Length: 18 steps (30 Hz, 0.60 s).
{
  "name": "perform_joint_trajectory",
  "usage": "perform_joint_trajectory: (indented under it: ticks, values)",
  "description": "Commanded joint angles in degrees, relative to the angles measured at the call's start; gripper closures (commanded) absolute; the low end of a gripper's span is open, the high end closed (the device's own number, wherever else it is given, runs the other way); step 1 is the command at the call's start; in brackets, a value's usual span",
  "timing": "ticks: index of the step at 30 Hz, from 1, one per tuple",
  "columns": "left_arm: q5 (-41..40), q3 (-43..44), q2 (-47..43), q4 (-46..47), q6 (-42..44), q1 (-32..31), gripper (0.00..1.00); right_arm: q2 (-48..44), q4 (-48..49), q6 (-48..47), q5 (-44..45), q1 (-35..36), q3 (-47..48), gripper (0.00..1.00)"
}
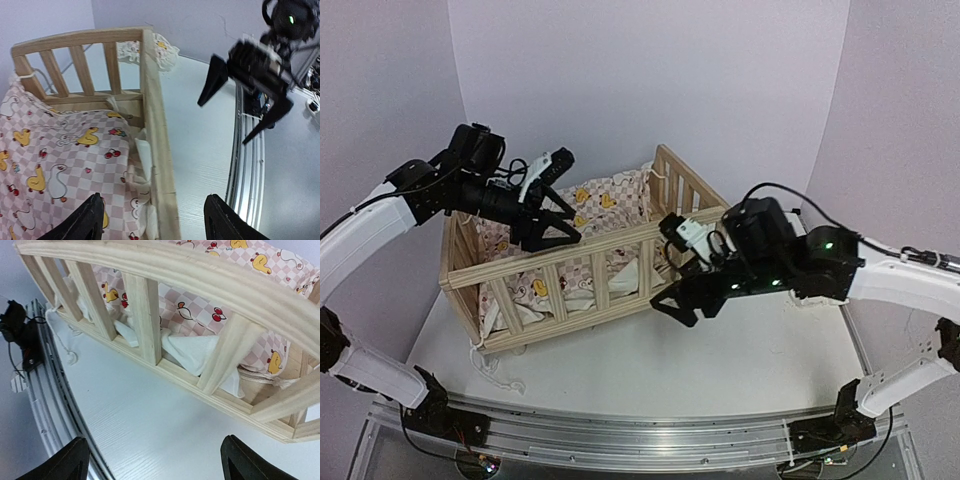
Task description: Set up the pet bed
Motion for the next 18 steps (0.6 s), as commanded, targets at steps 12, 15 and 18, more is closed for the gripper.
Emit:
perform_joint_trajectory:
  ticks: [12, 15, 18]
  values:
    - [-8.9, 6.5, 7.6, -12.8, 11.5, -6.4, 0.46, 16.1, -38.0, 9.4, -3.7, -29.8, 48.8, 0.12]
    - [-8.4, 6.3, 7.0, -14.6, 13.5, -6.4, 0.59, 22.9, -38.0, 10.2, -0.3, -31.6, 54.3, 0.17]
    - [-8.1, 6.2, 6.6, -17.2, 15.9, -6.5, 0.71, 28.2, -37.9, 10.4, -1.1, -31.7, 59.1, 0.23]
